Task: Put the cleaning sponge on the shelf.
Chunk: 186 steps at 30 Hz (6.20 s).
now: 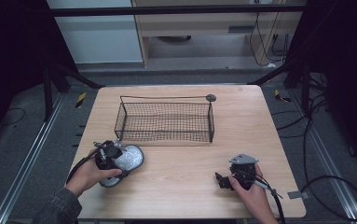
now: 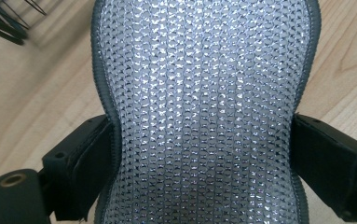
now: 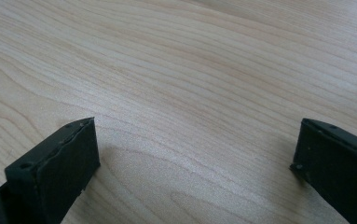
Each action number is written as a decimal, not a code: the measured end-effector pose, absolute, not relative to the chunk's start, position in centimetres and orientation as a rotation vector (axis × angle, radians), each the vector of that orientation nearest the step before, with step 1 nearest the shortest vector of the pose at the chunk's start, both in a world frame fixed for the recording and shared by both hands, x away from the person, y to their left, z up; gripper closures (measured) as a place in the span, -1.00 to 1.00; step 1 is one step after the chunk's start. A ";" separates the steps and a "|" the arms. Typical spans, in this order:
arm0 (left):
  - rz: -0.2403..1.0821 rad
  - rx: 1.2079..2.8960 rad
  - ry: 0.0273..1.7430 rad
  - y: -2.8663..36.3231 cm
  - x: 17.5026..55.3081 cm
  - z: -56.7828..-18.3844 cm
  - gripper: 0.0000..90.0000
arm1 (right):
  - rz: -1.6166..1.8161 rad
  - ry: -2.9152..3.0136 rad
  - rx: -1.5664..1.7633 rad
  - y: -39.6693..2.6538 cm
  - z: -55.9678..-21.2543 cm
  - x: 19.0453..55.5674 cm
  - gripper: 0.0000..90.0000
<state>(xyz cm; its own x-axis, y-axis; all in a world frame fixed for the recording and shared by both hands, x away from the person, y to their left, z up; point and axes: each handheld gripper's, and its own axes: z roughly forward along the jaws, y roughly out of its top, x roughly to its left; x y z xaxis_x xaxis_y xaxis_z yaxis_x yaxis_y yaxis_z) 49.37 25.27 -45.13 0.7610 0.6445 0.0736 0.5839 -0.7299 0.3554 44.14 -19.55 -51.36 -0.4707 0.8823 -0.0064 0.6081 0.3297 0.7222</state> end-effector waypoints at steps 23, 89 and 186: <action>0.435 2.593 0.837 26.4 47.9 -41.1 -0.77 | 0.935 2.202 1.313 -19.6 -51.4 44.2 -0.99; 0.698 2.638 0.638 23.8 53.8 -32.7 -0.73 | 0.936 2.203 1.315 -19.6 -51.4 44.1 -0.99; 0.665 2.878 0.288 17.9 64.1 -36.9 -0.73 | 0.936 2.207 1.316 -19.5 -51.3 44.2 -0.99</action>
